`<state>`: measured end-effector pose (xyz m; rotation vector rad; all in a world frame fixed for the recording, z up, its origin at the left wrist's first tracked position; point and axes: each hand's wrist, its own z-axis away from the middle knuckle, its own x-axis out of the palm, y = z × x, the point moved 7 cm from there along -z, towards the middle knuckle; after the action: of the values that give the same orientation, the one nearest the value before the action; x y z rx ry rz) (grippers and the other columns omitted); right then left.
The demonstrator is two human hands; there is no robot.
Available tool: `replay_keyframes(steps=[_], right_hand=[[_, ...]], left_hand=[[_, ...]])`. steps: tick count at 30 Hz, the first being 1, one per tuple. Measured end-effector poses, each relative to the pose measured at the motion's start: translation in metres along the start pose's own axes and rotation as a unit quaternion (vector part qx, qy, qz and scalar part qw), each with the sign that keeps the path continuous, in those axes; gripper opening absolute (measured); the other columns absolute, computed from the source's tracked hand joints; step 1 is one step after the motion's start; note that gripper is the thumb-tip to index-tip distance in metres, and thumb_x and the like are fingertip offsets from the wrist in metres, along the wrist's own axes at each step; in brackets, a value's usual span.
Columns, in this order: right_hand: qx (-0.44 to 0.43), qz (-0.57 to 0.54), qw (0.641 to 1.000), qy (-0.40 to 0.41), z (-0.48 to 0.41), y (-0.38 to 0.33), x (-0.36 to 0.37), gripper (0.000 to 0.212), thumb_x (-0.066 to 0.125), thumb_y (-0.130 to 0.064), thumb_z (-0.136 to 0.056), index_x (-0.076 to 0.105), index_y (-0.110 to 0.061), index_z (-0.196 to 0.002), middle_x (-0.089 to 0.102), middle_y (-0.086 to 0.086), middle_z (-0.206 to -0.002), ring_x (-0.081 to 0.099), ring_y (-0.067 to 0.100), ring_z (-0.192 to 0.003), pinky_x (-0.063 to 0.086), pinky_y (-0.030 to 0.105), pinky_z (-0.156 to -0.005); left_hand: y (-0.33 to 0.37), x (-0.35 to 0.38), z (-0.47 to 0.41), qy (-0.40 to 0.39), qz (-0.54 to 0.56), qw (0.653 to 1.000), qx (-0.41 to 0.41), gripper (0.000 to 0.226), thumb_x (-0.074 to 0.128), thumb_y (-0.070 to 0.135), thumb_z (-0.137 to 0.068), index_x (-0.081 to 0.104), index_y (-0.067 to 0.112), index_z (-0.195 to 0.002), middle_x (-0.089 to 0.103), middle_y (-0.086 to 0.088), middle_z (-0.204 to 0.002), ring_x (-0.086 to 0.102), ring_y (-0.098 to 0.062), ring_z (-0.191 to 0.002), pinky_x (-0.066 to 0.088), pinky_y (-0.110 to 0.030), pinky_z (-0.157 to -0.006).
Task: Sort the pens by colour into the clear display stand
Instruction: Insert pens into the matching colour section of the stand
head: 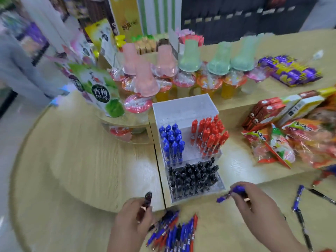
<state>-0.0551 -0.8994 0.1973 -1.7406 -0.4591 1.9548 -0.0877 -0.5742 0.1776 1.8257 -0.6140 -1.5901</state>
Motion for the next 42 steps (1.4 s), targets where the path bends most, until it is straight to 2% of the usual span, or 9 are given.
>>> replay_keyframes(steps=[4, 7, 10, 17, 24, 29, 34, 39, 42], right_hand=[[-0.072, -0.044, 0.995, 0.05, -0.009, -0.06, -0.065, 0.012, 0.064, -0.035, -0.089, 0.054, -0.041, -0.09, 0.064, -0.021, -0.082, 0.061, 0.003, -0.073, 0.051, 0.029, -0.062], [-0.121, -0.063, 0.986, 0.096, -0.023, -0.103, -0.094, 0.012, 0.068, -0.033, -0.087, 0.057, -0.038, -0.085, 0.061, -0.021, -0.072, 0.057, -0.002, -0.073, 0.039, 0.016, -0.056], [-0.148, -0.085, 0.978, 0.12, -0.043, -0.138, -0.107, 0.008, 0.067, -0.036, -0.087, 0.059, -0.037, -0.086, 0.063, -0.019, -0.071, 0.057, -0.001, -0.072, 0.04, 0.017, -0.056], [-0.185, -0.025, 0.981, 0.053, -0.101, -0.174, -0.091, 0.007, 0.06, -0.043, -0.092, 0.057, -0.038, -0.095, 0.053, -0.023, -0.074, 0.051, 0.003, -0.071, 0.04, 0.022, -0.056], [-0.242, 0.031, 0.97, -0.003, -0.125, -0.173, -0.06, 0.018, 0.058, -0.042, -0.091, 0.063, -0.038, -0.107, 0.047, -0.018, -0.077, 0.048, 0.008, -0.101, 0.033, 0.025, -0.061], [-0.238, 0.051, 0.97, 0.014, -0.137, -0.173, -0.057, 0.019, 0.055, -0.044, -0.092, 0.06, -0.039, -0.109, 0.045, -0.017, -0.077, 0.05, 0.007, -0.102, 0.034, 0.028, -0.061], [-0.225, 0.073, 0.972, 0.008, -0.145, -0.173, -0.054, 0.019, 0.055, -0.048, -0.089, 0.06, -0.043, -0.107, 0.057, -0.014, -0.085, 0.053, 0.009, -0.101, 0.036, 0.028, -0.06], [-0.25, 0.145, 0.957, -0.024, -0.149, -0.182, -0.05, 0.017, 0.057, -0.04, -0.087, 0.064, -0.038, -0.102, 0.065, -0.012, -0.094, 0.049, 0.013, -0.101, 0.047, 0.029, -0.065], [-0.261, 0.167, 0.95, -0.031, -0.152, -0.189, -0.05, 0.015, 0.06, -0.039, -0.085, 0.064, -0.036, -0.1, 0.065, -0.01, -0.095, 0.049, 0.014, -0.098, 0.04, 0.028, -0.063]], left_hand=[[0.042, -0.034, -0.03, 0.06, 0.075, 0.995, -0.008, 0.038, 0.073, 0.002, -0.081, 0.064, 0.038, -0.081, 0.063, 0.015, -0.085, 0.065, -0.005, -0.073, 0.046, -0.007, -0.063], [0.09, -0.051, -0.052, 0.093, 0.118, 0.988, 0.027, 0.035, 0.072, 0.002, -0.082, 0.067, 0.036, -0.081, 0.066, 0.014, -0.084, 0.064, -0.007, -0.076, 0.045, -0.007, -0.065], [0.127, -0.06, -0.071, 0.094, 0.166, 0.98, 0.048, 0.027, 0.069, 0.009, -0.087, 0.068, 0.036, -0.082, 0.068, 0.013, -0.08, 0.063, -0.005, -0.076, 0.044, -0.006, -0.065], [0.159, -0.055, -0.104, 0.066, 0.17, 0.982, 0.055, 0.023, 0.067, 0.013, -0.09, 0.067, 0.035, -0.082, 0.067, 0.011, -0.082, 0.063, -0.006, -0.08, 0.047, -0.014, -0.069], [0.143, -0.048, -0.115, 0.061, 0.202, 0.977, -0.005, 0.021, 0.067, 0.014, -0.09, 0.07, 0.03, -0.077, 0.071, 0.009, -0.079, 0.065, -0.004, -0.077, 0.045, -0.013, -0.068], [0.14, -0.043, -0.124, 0.058, 0.217, 0.974, -0.016, 0.023, 0.069, 0.011, -0.088, 0.071, 0.032, -0.08, 0.072, 0.011, -0.088, 0.069, -0.007, -0.086, 0.052, -0.025, -0.078], [0.151, -0.042, -0.132, 0.052, 0.162, 0.985, 0.026, 0.021, 0.068, 0.011, -0.088, 0.07, 0.031, -0.082, 0.067, 0.01, -0.082, 0.064, -0.009, -0.081, 0.055, -0.03, -0.072], [0.153, -0.036, -0.133, 0.029, 0.14, 0.989, 0.037, 0.021, 0.067, 0.012, -0.089, 0.071, 0.033, -0.087, 0.068, 0.014, -0.087, 0.064, -0.006, -0.088, 0.05, -0.017, -0.074], [0.152, -0.035, -0.133, 0.024, 0.129, 0.991, 0.038, 0.021, 0.067, 0.013, -0.089, 0.069, 0.033, -0.084, 0.067, 0.016, -0.086, 0.063, -0.005, -0.088, 0.047, -0.013, -0.074]])
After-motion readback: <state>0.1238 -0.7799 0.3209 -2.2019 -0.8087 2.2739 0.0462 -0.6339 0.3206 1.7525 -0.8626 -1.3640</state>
